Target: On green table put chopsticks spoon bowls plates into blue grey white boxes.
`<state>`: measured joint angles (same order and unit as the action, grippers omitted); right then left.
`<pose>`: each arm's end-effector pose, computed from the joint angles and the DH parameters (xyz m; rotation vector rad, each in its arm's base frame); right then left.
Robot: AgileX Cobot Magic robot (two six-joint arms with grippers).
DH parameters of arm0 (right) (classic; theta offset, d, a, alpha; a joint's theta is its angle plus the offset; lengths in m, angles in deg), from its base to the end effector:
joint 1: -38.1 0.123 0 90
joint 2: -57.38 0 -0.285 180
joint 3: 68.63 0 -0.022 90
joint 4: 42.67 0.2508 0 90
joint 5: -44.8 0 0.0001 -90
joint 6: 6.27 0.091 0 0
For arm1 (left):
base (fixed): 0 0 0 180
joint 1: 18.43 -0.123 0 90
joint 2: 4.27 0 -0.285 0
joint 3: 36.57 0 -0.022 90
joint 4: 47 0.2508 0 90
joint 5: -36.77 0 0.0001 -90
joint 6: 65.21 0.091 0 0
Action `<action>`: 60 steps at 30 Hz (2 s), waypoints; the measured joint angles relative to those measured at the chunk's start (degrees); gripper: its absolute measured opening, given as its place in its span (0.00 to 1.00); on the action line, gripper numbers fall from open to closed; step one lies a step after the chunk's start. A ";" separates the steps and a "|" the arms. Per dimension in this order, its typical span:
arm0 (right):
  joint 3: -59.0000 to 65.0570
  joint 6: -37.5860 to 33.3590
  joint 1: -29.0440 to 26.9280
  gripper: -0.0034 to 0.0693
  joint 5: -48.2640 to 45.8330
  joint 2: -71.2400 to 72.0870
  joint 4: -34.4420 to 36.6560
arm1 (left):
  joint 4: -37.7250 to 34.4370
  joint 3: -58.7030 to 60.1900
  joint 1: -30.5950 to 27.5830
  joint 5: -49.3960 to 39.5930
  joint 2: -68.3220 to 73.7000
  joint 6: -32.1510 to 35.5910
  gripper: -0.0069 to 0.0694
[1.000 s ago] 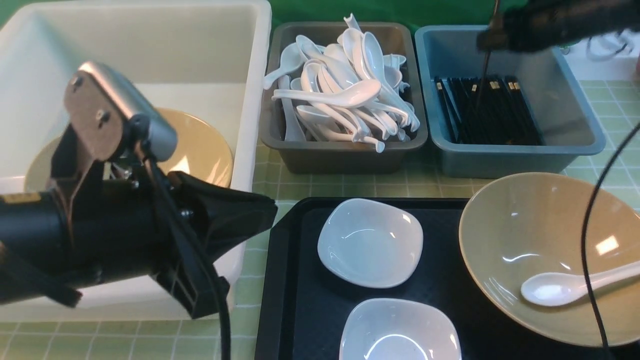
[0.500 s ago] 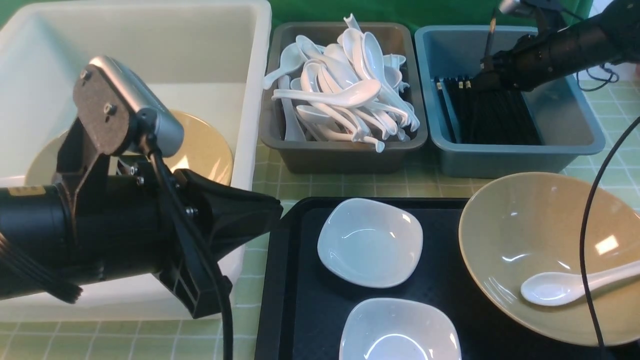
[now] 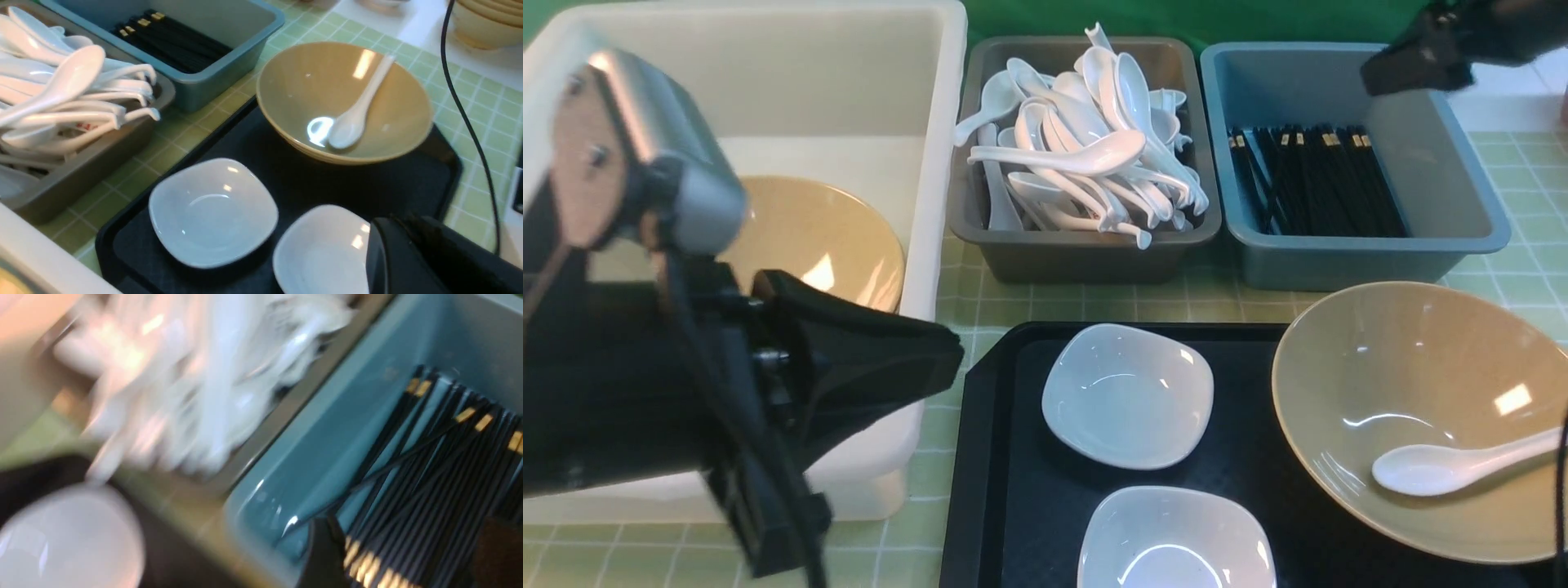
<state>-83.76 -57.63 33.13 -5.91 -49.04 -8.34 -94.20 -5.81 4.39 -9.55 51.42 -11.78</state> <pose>0.3900 0.0060 0.3532 -0.6607 2.1976 0.2454 0.1230 -0.1042 0.3551 1.0130 1.8400 -0.6563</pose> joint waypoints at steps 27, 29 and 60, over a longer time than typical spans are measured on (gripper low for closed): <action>36.87 -9.94 15.29 0.49 1.96 5.14 -47.05 | 15.13 -2.24 0.00 -8.88 -4.13 -14.37 0.09; 36.87 -9.81 15.29 0.34 1.95 4.79 -47.41 | 15.13 -2.24 0.00 -8.88 -4.13 -14.37 0.09; -27.89 -3.66 22.07 0.28 19.36 -27.72 18.98 | 15.58 -2.26 0.00 -3.66 -4.08 -14.29 0.09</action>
<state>-111.65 -61.29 55.20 13.45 -76.76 10.64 -78.63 -8.07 4.39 -13.21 47.34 -26.08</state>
